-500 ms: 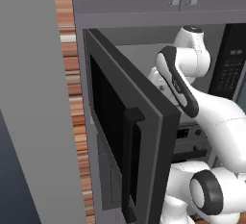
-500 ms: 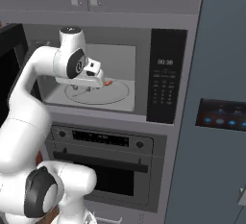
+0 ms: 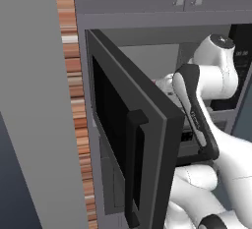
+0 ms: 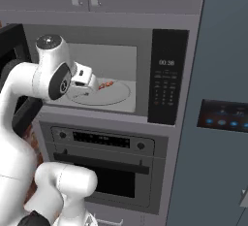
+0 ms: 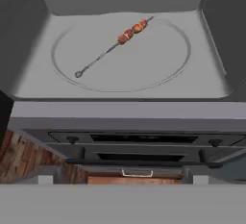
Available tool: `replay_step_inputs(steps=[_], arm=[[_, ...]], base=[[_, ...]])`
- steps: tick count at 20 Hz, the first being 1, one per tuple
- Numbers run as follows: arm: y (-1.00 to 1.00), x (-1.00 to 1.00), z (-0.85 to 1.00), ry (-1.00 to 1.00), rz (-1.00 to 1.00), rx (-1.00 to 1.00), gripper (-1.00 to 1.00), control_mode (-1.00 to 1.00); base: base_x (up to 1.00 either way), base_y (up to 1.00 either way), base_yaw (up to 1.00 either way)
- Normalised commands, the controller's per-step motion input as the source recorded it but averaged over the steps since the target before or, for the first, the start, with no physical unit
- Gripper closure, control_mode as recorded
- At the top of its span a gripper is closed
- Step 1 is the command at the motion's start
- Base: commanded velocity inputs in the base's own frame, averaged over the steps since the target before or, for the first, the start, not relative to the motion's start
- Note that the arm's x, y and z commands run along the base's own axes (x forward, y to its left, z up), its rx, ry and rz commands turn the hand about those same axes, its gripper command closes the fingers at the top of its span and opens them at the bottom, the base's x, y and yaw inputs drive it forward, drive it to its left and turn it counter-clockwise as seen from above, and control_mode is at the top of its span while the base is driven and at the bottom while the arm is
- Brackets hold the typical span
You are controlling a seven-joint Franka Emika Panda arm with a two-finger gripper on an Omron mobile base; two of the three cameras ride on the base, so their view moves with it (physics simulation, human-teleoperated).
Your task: Close the microwave door.
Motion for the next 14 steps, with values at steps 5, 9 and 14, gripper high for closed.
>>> replay_step_inputs(steps=[5,9,14], arm=[[0.01,-1.0,0.07,-0.55,-0.11,0.0,-1.0,-1.0],[0.05,-1.0,0.28,-0.42,-0.09,0.0,-1.0,-1.0],[0.06,-1.0,0.82,-0.3,-0.09,0.0,-1.0,-1.0]], base=[[0.0,0.0,0.0],[0.0,0.0,0.0],[0.0,0.0,0.0]])
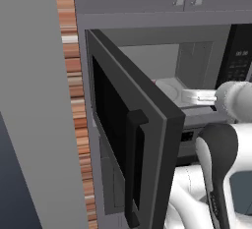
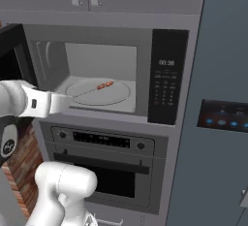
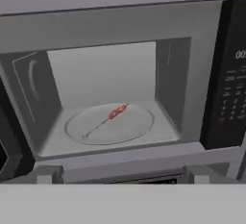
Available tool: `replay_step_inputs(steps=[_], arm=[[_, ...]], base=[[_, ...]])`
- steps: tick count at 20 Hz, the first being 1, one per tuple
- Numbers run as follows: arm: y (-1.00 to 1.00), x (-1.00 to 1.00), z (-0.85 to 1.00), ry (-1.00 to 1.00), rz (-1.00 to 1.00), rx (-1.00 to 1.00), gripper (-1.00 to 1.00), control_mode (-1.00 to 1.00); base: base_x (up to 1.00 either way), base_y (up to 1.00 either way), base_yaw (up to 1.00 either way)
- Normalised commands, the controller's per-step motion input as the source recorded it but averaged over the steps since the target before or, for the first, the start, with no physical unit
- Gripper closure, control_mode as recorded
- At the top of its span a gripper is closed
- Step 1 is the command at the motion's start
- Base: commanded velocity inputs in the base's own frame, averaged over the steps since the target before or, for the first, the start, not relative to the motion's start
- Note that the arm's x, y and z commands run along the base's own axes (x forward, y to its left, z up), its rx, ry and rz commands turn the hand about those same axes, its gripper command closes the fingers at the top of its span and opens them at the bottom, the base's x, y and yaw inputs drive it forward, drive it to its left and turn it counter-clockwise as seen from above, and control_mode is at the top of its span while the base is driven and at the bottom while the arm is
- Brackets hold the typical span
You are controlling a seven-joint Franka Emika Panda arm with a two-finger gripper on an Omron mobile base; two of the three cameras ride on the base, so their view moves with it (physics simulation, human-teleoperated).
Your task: Close the microwave door.
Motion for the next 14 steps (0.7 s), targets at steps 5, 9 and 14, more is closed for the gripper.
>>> replay_step_inputs(steps=[5,9,14], arm=[[0.2,-1.0,0.46,-0.23,-0.03,0.0,-1.0,-1.0],[0.22,-1.0,0.05,-0.28,0.0,0.0,-1.0,-1.0],[0.26,-1.0,0.06,-0.28,0.0,0.0,-1.0,-1.0]], base=[[0.0,0.0,0.0],[0.0,0.0,0.0],[0.0,0.0,0.0]])
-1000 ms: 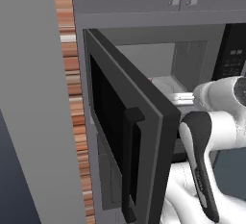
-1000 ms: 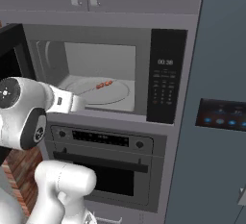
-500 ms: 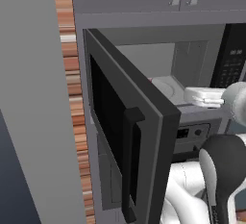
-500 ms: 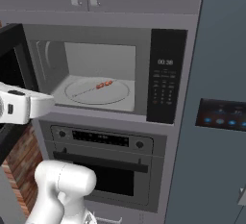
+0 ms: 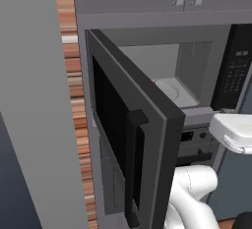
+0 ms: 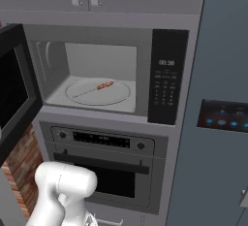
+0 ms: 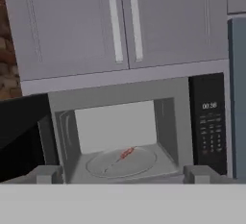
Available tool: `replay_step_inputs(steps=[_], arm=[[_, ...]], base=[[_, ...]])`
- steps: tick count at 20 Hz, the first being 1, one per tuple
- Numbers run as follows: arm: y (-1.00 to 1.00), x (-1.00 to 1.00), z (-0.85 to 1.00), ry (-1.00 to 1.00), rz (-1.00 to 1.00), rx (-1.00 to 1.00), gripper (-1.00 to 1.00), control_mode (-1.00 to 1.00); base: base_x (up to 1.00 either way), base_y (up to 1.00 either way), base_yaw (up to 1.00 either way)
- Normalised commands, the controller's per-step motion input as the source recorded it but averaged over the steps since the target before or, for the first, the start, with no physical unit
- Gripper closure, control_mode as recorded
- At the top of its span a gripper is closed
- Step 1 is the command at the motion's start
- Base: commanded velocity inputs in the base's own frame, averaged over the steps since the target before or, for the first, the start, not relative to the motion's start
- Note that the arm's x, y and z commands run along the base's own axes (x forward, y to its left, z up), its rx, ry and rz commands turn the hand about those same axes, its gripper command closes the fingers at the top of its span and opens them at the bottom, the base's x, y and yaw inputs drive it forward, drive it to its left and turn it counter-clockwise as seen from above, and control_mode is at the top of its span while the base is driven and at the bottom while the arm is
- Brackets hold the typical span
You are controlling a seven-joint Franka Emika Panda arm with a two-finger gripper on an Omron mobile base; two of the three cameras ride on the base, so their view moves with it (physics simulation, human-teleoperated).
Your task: Close the microwave door.
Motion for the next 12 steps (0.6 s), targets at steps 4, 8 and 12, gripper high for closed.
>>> replay_step_inputs(steps=[4,8,12], arm=[[0.39,-1.0,0.02,-0.26,0.0,0.0,-1.0,-1.0],[0.58,-1.0,0.0,-0.26,-0.01,0.0,-1.0,-1.0],[0.58,-1.0,0.0,-0.21,-0.01,-0.01,-1.0,-1.0]], base=[[0.0,0.0,0.0],[0.0,0.0,0.0],[0.0,0.0,0.0]])
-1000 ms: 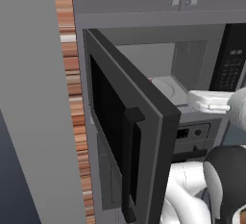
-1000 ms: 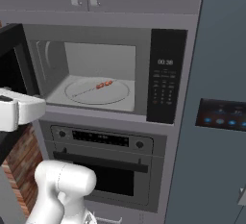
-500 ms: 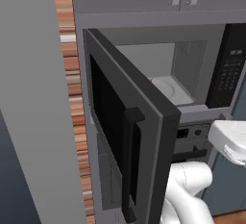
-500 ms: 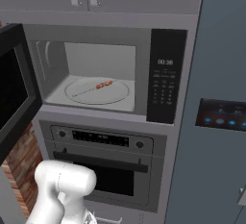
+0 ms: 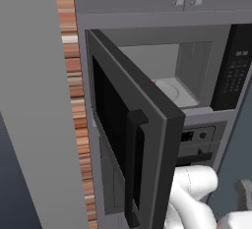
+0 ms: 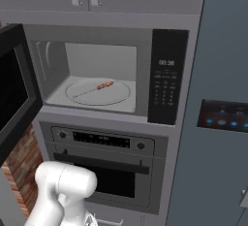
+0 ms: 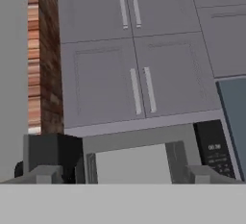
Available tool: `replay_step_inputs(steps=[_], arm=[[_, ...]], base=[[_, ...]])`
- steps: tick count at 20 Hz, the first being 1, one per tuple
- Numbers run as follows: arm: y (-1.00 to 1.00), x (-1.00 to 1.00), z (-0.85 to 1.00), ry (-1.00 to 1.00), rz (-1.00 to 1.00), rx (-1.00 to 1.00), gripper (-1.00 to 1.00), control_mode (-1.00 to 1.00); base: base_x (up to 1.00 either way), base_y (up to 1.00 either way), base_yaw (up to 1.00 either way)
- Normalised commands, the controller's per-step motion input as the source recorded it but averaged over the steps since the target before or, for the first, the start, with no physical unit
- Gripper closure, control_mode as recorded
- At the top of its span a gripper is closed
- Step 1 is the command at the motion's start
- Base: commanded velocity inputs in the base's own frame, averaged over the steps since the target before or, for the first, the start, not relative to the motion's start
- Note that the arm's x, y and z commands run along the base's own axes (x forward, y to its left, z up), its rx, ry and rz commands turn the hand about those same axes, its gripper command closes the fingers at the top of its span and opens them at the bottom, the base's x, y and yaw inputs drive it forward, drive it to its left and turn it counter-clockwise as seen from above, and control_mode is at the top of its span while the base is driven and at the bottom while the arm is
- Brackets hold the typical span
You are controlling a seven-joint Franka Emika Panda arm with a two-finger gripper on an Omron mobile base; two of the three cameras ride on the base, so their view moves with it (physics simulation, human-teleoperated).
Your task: Close the microwave door.
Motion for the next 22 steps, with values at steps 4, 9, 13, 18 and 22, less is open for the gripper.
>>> replay_step_inputs(steps=[4,9,13,18,22], arm=[[0.84,0.18,-0.06,-0.01,-0.17,-0.19,-1.0,-1.0],[0.94,0.46,-0.23,0.04,-0.28,-0.17,-1.0,-1.0],[0.38,0.0,-0.45,0.0,-0.4,-0.08,-1.0,-1.0],[0.02,0.03,-0.27,0.07,-0.47,-0.06,-1.0,-1.0],[0.08,0.14,-0.19,0.17,-0.48,-0.04,-1.0,-1.0]], base=[[0.0,0.0,0.0],[0.0,0.0,0.0],[0.0,0.0,0.0],[0.0,0.0,0.0],[0.0,0.0,0.0]])
